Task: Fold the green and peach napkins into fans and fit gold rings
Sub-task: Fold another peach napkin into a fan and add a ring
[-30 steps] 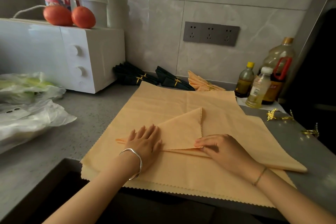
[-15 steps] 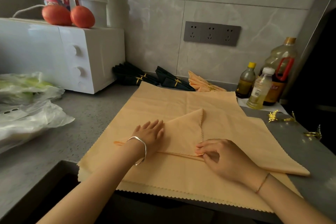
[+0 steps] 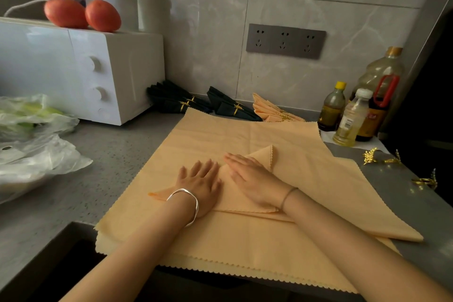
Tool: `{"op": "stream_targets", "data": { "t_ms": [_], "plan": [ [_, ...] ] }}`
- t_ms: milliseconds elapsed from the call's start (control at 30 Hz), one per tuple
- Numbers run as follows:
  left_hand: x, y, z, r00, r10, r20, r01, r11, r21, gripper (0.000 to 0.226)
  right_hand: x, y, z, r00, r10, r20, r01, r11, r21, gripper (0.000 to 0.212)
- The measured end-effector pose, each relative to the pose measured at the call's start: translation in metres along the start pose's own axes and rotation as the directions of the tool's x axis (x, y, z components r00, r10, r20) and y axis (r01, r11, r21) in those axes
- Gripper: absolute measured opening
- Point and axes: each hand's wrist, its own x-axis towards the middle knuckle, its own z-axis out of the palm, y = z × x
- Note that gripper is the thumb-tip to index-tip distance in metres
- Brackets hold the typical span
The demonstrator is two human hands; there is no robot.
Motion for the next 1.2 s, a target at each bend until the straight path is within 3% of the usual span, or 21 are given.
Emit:
{"op": "stream_targets", "data": {
  "t_ms": [133,567,733,800,933,1100,1200],
  "plan": [
    [0.0,0.0,0.0,1.0,-0.004,-0.007,0.004,1.0,-0.001,0.055,0.013,0.008,0.016,0.99,-0.008,0.138,0.016,0.998,-0.054,0.052],
    [0.003,-0.002,0.001,1.0,0.001,0.02,-0.001,1.0,0.016,0.055,0.007,0.105,-0.011,0.952,0.272,0.139,-0.262,0.961,-0.085,0.053],
    [0.009,0.011,-0.012,0.99,-0.062,0.128,0.058,0.998,0.036,0.065,0.0,0.134,-0.036,0.916,0.4,-0.038,-0.379,0.891,0.251,0.053],
    [0.015,0.025,-0.015,0.992,-0.047,0.113,0.043,0.998,0.042,0.071,-0.006,0.152,-0.044,0.888,0.459,0.006,-0.443,0.854,0.274,0.057],
    [0.029,0.058,-0.006,0.998,0.044,0.037,-0.044,0.999,0.003,0.075,-0.011,0.172,-0.048,0.85,0.522,0.07,-0.525,0.83,0.191,0.077],
    [0.033,0.078,0.006,1.0,0.021,0.0,-0.021,0.998,-0.052,0.075,-0.001,0.174,-0.056,0.844,0.533,0.064,-0.535,0.844,0.036,0.096],
    [0.033,0.078,0.008,1.0,0.013,-0.026,-0.014,0.999,-0.044,0.075,0.0,0.177,-0.064,0.822,0.556,0.122,-0.564,0.825,0.042,0.086]
  ]
}}
